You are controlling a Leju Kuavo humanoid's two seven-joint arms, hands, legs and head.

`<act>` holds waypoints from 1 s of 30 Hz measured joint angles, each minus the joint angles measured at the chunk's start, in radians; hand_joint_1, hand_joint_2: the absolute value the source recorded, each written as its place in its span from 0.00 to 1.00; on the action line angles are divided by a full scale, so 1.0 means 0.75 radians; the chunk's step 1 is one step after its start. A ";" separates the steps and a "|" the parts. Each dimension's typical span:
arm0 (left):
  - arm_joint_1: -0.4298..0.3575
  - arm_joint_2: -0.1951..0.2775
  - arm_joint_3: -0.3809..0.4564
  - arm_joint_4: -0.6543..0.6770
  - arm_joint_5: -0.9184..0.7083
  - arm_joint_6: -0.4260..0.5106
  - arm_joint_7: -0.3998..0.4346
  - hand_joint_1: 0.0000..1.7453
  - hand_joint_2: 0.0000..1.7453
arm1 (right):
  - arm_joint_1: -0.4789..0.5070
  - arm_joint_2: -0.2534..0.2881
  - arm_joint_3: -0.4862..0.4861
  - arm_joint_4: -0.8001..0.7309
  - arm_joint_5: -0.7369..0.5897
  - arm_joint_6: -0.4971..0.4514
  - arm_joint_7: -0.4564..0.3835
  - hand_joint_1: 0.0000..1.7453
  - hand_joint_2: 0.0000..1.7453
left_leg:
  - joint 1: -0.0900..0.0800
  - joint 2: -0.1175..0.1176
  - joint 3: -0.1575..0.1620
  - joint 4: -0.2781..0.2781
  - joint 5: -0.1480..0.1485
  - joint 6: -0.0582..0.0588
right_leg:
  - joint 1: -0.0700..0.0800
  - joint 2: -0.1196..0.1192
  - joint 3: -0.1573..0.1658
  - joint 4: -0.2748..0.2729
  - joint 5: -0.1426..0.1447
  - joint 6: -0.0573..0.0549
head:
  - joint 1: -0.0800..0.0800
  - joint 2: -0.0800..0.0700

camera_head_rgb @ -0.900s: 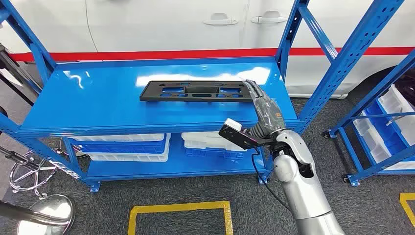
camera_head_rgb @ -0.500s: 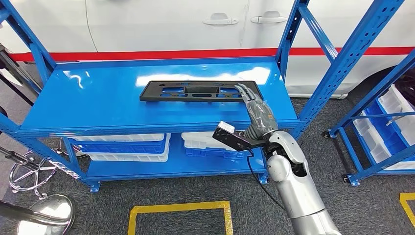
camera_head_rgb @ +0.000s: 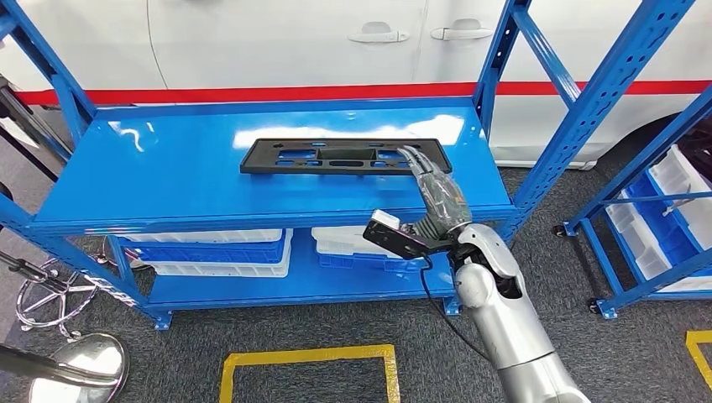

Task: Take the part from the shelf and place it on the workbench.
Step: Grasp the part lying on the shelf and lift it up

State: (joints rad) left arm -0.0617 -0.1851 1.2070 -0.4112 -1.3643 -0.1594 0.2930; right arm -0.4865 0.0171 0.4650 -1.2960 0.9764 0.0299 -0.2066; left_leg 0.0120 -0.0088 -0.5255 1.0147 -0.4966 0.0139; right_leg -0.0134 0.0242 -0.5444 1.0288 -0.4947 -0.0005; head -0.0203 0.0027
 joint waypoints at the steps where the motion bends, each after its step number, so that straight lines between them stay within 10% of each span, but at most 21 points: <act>1: 0.000 -0.002 0.000 0.000 0.000 0.000 0.000 0.00 0.00 | 0.000 -0.006 0.000 0.004 -0.002 -0.002 -0.003 0.00 0.00 | 0.000 0.000 0.000 0.000 0.000 0.000 | 0.000 0.000 0.000 0.000 0.000 0.000 | 0.000 0.000; 30: -0.003 -0.009 0.033 0.000 0.016 0.024 -0.006 0.00 0.00 | -0.008 0.027 0.010 0.027 0.024 0.012 0.021 0.00 0.00 | 0.000 -0.001 0.000 0.000 0.001 -0.001 | 0.000 -0.001 0.000 0.001 0.000 0.000 | 0.000 0.000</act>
State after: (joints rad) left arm -0.0640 -0.1915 1.2317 -0.4112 -1.3527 -0.1413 0.2881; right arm -0.4923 0.0370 0.4723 -1.2760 0.9941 0.0392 -0.1907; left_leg 0.0120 -0.0093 -0.5257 1.0147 -0.4961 0.0130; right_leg -0.0132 0.0236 -0.5446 1.0293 -0.4948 -0.0005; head -0.0202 0.0027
